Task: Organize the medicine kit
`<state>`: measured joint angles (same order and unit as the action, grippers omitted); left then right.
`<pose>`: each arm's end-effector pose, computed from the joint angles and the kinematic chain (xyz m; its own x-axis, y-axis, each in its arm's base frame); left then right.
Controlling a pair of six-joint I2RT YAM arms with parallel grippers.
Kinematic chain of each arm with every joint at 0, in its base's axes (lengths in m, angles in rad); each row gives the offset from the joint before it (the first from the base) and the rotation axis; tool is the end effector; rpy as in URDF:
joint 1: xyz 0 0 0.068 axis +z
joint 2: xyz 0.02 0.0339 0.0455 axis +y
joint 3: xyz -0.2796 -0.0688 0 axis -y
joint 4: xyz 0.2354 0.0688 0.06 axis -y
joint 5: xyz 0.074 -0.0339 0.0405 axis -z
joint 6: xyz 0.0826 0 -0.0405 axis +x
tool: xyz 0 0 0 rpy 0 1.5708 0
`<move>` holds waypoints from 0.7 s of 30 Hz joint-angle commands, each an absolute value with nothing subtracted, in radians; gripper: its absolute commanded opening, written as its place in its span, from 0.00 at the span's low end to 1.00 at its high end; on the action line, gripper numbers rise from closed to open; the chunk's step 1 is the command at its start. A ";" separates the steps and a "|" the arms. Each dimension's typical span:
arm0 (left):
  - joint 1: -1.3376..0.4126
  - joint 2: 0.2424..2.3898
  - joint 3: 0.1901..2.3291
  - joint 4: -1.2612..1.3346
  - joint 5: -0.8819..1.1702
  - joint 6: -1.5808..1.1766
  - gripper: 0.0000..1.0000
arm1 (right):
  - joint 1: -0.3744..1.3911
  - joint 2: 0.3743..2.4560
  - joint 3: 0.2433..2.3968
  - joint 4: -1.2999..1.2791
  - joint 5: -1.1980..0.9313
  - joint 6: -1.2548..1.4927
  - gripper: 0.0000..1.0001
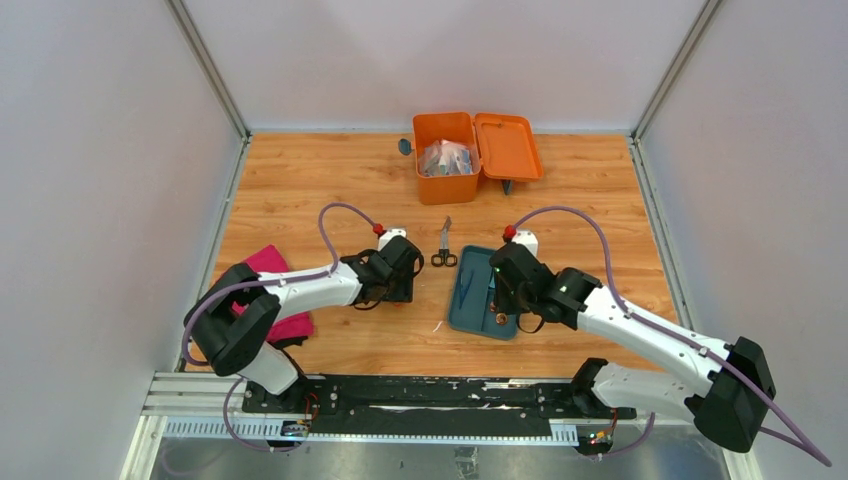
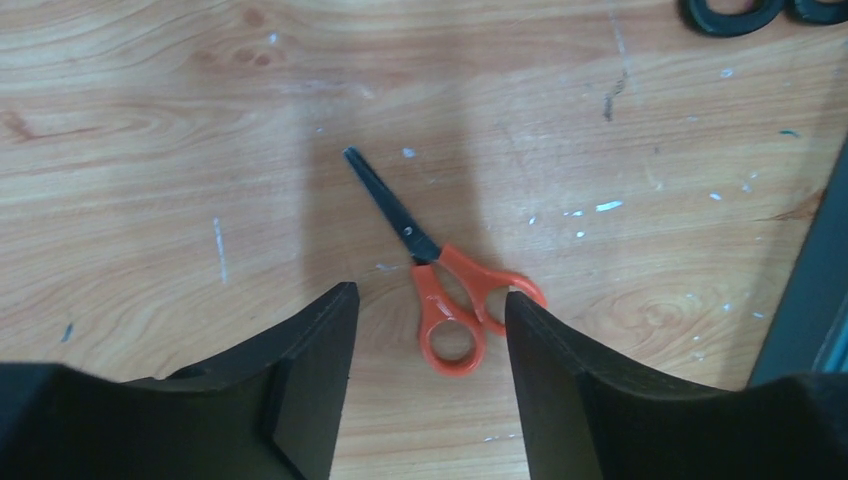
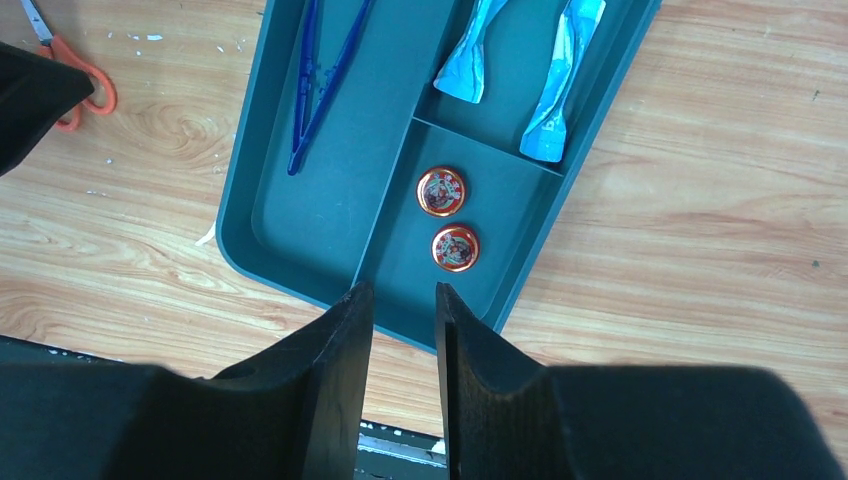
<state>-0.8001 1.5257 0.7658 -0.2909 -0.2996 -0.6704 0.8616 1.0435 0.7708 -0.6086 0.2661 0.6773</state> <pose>0.2232 -0.1949 0.1414 -0.8361 0.0089 -0.5485 0.0815 0.9908 -0.1080 0.1597 0.1528 0.2309 -0.7821 0.0170 -0.6229 -0.1708 0.9555 0.2406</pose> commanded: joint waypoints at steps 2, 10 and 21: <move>-0.796 1.497 0.760 -0.378 -0.352 -0.689 0.64 | 0.851 1.028 0.753 -0.644 0.299 0.703 0.34; -0.796 1.546 0.826 -0.424 -0.389 -0.746 0.65 | 0.851 1.012 0.740 -0.644 0.302 0.704 0.34; -0.795 1.580 0.871 -0.424 -0.391 -0.764 0.64 | 0.850 0.992 0.717 -0.644 0.304 0.706 0.34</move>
